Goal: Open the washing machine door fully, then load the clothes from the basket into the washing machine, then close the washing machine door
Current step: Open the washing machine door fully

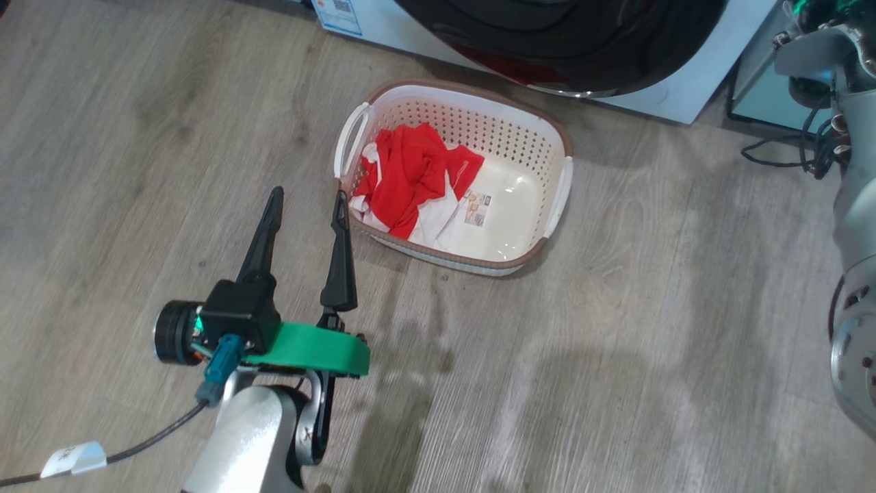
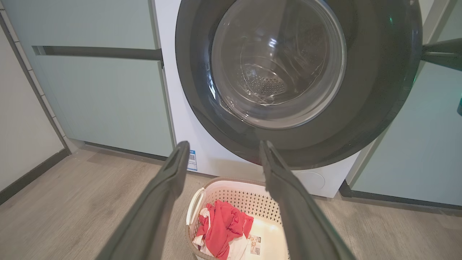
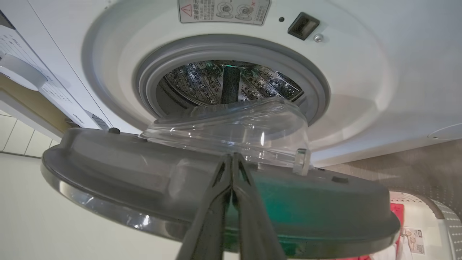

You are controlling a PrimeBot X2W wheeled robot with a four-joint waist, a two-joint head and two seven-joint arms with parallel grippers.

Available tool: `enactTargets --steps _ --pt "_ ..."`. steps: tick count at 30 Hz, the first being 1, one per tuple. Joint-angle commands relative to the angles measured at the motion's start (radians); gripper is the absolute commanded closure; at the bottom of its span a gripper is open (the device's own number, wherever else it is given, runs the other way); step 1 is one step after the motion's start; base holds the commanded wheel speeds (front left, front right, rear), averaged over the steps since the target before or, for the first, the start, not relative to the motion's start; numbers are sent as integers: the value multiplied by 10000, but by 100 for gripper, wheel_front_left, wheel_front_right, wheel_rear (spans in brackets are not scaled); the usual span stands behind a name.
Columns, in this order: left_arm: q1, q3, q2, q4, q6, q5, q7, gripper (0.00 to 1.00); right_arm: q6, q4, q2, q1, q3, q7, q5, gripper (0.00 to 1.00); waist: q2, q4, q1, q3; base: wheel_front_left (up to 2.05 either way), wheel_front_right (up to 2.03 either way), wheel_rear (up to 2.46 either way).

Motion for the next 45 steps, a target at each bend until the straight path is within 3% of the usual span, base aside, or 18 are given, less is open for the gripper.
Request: enactTargets --steps 1,7,17,32,39,45 --pt "-184 331 114 -333 -59 34 -49 0 2 -399 113 -565 63 -125 139 100 0 56 0 43 0 0 0" --pt "-152 282 114 -286 -77 49 -49 0 2 -326 81 -707 122 -277 336 100 0 201 0 14 0 0 0" --pt "-30 249 114 -236 -44 68 -49 0 2 71 318 -355 736 985 498 100 0 320 0 -296 0 0 0" --pt "39 136 114 34 189 -93 -49 0 2 -672 1003 1195 1524 2161 1176 100 0 909 0 -991 0 0 0" --pt "208 123 114 252 193 16 -49 0 2 -996 1128 1948 1914 2499 2060 100 0 1418 0 -1404 0 0 0" --pt "278 72 114 328 96 -8 -49 0 2 -1249 1135 2439 3193 2501 3336 100 0 1943 0 -1641 0 0 0"
